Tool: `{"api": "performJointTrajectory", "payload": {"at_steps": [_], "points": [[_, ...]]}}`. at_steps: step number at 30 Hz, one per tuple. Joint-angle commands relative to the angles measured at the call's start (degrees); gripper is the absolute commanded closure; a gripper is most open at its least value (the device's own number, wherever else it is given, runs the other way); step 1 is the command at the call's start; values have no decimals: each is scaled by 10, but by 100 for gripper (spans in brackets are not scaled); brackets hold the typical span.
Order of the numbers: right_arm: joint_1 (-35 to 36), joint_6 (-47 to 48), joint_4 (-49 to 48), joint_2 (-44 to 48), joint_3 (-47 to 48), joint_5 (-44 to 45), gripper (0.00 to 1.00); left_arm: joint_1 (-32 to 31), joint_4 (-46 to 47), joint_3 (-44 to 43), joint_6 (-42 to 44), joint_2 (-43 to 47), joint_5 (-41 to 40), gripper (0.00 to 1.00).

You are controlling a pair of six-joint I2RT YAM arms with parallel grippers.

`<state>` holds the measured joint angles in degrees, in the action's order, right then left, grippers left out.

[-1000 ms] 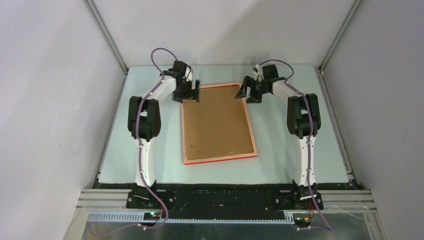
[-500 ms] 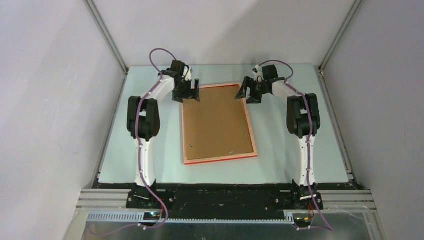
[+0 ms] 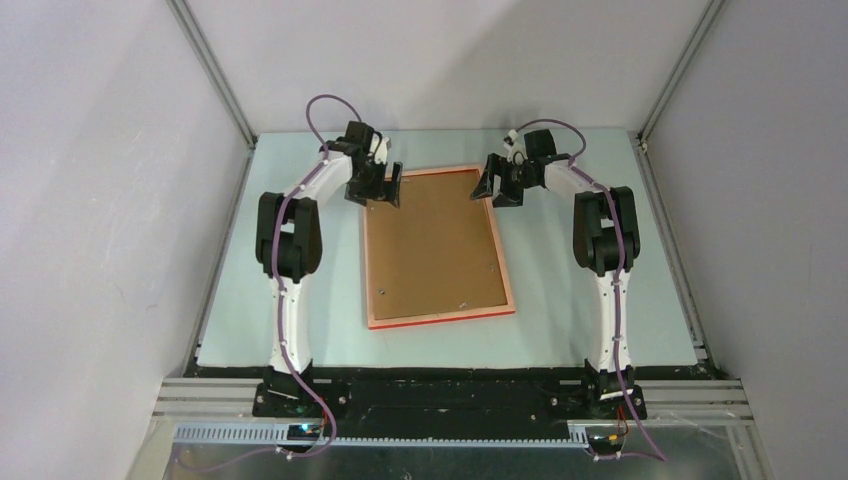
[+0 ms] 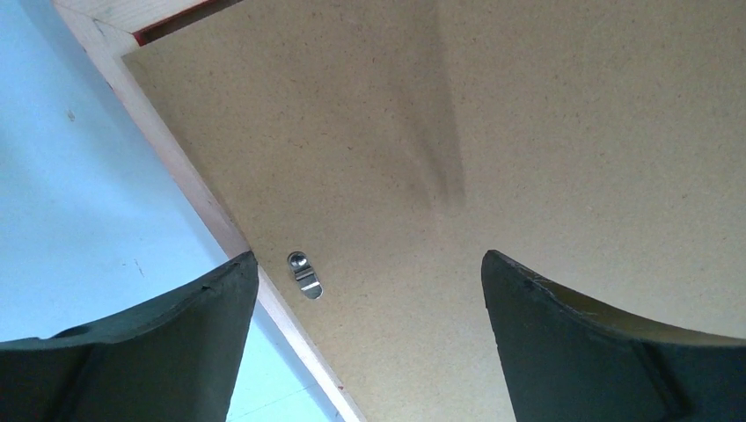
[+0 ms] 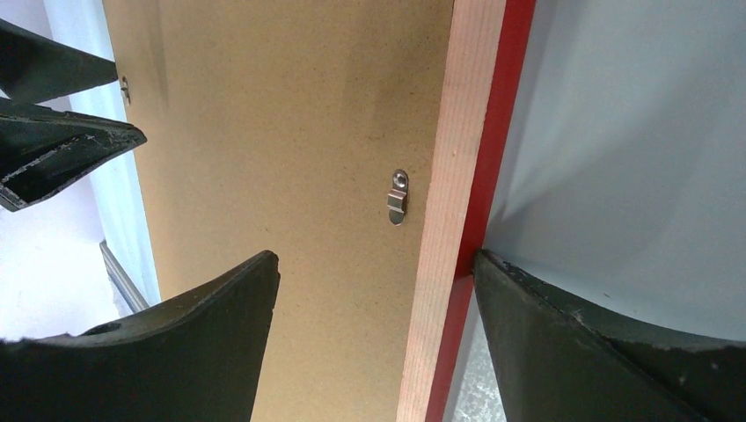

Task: Put the photo into the frame
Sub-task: Place the photo frame item in the photo frame.

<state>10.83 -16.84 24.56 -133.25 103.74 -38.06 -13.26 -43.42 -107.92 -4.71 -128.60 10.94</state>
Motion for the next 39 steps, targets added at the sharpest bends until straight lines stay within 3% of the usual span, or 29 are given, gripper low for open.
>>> {"api": "performJointTrajectory", "payload": {"at_steps": [1,12,18,25,39], "points": [[34,6,3,-16,20,-70,15,-37,30,0,37,17,89,4],[26,-10,-6,-24,27,-77,16,-43,37,23,113,50,181,19],[24,-14,-2,-29,37,-82,16,-42,37,18,118,47,190,17],[18,-5,5,-25,31,-76,16,-42,37,16,90,50,121,1],[17,26,17,26,-9,-12,16,-43,44,10,60,87,-22,0]]}}
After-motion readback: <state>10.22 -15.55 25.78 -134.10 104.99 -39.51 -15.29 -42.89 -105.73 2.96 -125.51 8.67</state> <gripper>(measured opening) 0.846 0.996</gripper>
